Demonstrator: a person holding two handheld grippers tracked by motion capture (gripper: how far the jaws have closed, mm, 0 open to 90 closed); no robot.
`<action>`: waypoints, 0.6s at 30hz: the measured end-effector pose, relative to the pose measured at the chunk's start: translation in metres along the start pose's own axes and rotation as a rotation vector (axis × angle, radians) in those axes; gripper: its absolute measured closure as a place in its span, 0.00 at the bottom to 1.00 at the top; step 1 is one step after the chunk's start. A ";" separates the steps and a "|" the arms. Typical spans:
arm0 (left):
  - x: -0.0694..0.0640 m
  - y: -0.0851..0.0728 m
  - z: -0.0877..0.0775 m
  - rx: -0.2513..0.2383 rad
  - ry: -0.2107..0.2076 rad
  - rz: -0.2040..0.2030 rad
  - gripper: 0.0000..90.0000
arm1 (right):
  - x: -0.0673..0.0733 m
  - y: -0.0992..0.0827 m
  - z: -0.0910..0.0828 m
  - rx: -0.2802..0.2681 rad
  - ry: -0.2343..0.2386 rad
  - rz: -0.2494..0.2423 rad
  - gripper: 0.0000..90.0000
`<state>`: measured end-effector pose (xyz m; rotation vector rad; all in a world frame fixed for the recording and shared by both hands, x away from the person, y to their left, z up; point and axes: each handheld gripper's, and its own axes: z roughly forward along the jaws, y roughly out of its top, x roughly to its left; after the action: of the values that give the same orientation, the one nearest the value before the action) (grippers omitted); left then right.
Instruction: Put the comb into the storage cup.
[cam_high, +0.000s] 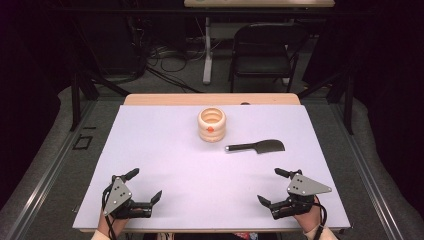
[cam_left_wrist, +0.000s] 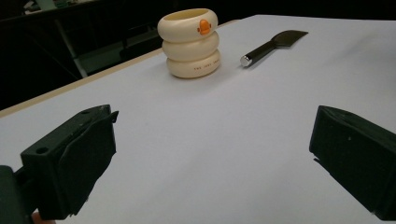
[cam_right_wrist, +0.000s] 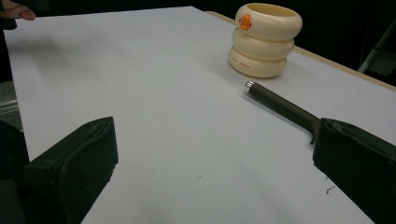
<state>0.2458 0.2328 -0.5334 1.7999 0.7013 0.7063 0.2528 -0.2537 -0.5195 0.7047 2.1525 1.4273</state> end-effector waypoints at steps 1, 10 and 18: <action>0.000 0.000 0.000 0.000 -0.001 -0.002 0.01 | 0.000 0.000 0.000 0.002 0.001 -0.001 0.00; 0.001 0.000 0.001 -0.001 0.000 -0.010 0.01 | 0.000 0.001 0.006 0.023 0.003 0.008 0.00; -0.001 0.000 0.002 0.004 0.001 0.001 0.01 | 0.000 0.004 0.014 0.050 0.002 0.028 0.00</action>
<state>0.2467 0.2308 -0.5340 1.8036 0.7033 0.7070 0.2623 -0.2426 -0.5203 0.7541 2.1950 1.3935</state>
